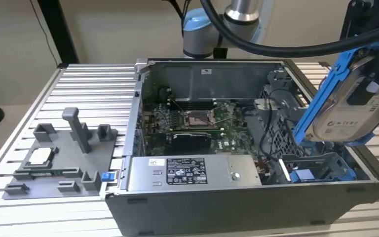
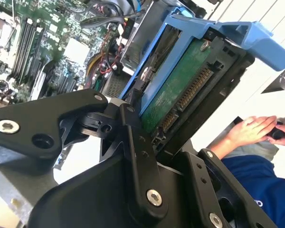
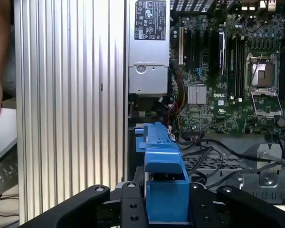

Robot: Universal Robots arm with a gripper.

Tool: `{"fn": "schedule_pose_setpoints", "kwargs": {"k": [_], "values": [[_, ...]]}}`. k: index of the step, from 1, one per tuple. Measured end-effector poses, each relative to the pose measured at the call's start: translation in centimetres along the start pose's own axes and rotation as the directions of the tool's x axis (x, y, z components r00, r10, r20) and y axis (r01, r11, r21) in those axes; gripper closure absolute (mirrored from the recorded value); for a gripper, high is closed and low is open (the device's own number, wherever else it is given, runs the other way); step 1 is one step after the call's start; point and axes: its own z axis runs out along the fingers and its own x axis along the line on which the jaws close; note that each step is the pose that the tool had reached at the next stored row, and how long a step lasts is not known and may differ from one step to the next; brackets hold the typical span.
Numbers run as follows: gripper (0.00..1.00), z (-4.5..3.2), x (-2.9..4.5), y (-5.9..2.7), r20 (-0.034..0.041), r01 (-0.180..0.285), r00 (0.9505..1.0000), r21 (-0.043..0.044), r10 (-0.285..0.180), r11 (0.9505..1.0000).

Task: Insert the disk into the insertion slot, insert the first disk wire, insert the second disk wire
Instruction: 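Insert the disk into the insertion slot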

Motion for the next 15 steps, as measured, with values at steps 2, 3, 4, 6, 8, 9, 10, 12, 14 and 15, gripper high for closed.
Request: {"fn": "schedule_pose_setpoints", "kwargs": {"k": [2,3,4,6,8,9,10,12,14,15], "values": [[1.00,0.07,0.04,0.00,-0.0002,0.000,1.0000,-0.0005,0.000,1.0000],[1.00,0.12,0.07,-0.01,0.0000,0.000,1.0000,-0.0006,0.000,1.0000],[1.00,0.16,0.09,-0.01,-0.0001,0.000,1.0000,-0.0007,0.000,1.0000],[1.00,0.26,0.13,-0.01,0.0000,0.000,1.0000,-0.0008,0.000,1.0000],[1.00,0.35,0.16,-0.02,-0.0001,0.000,1.0000,-0.0009,0.000,1.0000],[1.00,0.41,0.17,-0.02,-0.0001,0.000,1.0000,-0.0010,0.000,1.0000],[1.00,0.46,0.18,-0.02,-0.0001,0.000,1.0000,-0.0011,0.000,1.0000],[1.00,0.56,0.20,-0.03,-0.0001,0.000,1.0000,-0.0011,0.000,1.0000],[1.00,0.68,0.22,-0.03,-0.0001,0.000,1.0000,-0.0012,0.000,1.0000],[1.00,0.73,0.22,-0.04,-0.0001,0.000,1.0000,-0.0012,0.000,1.0000]]}}
